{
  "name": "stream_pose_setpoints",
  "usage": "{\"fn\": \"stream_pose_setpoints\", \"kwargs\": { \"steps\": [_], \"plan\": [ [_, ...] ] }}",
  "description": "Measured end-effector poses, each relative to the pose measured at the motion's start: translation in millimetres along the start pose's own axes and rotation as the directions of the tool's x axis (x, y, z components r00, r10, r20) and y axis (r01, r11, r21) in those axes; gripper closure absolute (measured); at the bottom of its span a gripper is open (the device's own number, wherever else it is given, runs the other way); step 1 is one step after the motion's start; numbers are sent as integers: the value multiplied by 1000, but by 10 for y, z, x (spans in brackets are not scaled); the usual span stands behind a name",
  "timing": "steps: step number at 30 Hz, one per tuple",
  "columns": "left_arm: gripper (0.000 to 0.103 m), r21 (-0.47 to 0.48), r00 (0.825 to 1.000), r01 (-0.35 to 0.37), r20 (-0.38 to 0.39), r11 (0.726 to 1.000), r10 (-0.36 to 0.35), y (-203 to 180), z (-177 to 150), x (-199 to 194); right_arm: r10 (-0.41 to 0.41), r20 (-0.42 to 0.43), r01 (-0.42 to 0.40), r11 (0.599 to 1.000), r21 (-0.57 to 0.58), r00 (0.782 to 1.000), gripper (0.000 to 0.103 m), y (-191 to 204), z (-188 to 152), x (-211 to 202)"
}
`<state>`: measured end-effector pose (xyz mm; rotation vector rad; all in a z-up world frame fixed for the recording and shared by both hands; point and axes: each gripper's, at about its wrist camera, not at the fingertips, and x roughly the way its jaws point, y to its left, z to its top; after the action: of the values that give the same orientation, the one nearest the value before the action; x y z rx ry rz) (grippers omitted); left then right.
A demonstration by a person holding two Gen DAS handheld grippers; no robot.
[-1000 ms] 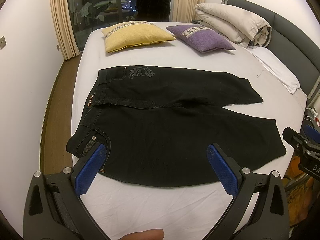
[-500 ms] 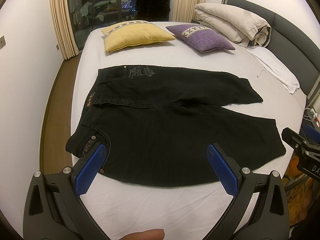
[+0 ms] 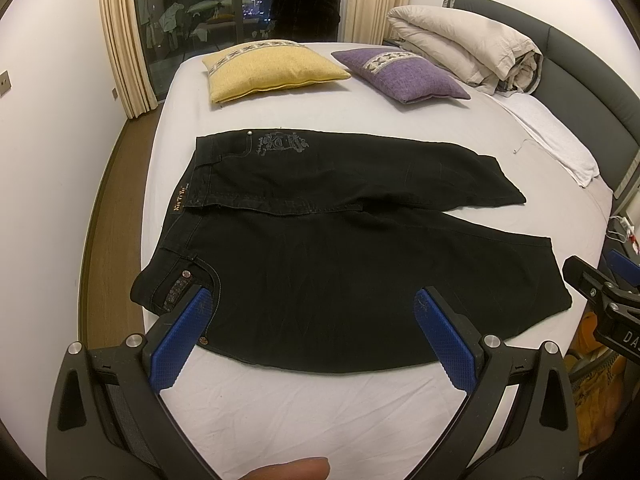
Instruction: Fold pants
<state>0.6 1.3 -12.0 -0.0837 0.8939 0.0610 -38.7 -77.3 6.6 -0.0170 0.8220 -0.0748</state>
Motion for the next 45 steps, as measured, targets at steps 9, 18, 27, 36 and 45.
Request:
{"fn": "stream_pose_setpoints", "kwargs": {
  "steps": [9, 18, 27, 36, 45],
  "plan": [
    [0, 20, 1000, 14, 2, 1000, -14, -6, -46, 48, 11, -4, -11, 1000, -5, 1000, 0, 32, -28, 28],
    [0, 94, 985, 171, 18, 981, -173, 453, 381, 458, 193, 3, -192, 976, -98, 981, 0, -67, 217, 353],
    [0, 267, 992, 128, -36, 955, -123, 1163, 1732, 1673, 277, -4, -254, 877, -408, 961, 0, -56, 1005, 1139],
    [0, 445, 960, 220, -255, 868, -113, 1343, 2673, 3211, 354, -146, -376, 762, -528, 924, 26, 100, 1628, 2339],
    [12, 521, 905, 312, -418, 794, -82, 1322, 2714, 4135, 392, -244, -459, 685, -565, 887, 31, 351, 1895, 3234]
  ]
}}
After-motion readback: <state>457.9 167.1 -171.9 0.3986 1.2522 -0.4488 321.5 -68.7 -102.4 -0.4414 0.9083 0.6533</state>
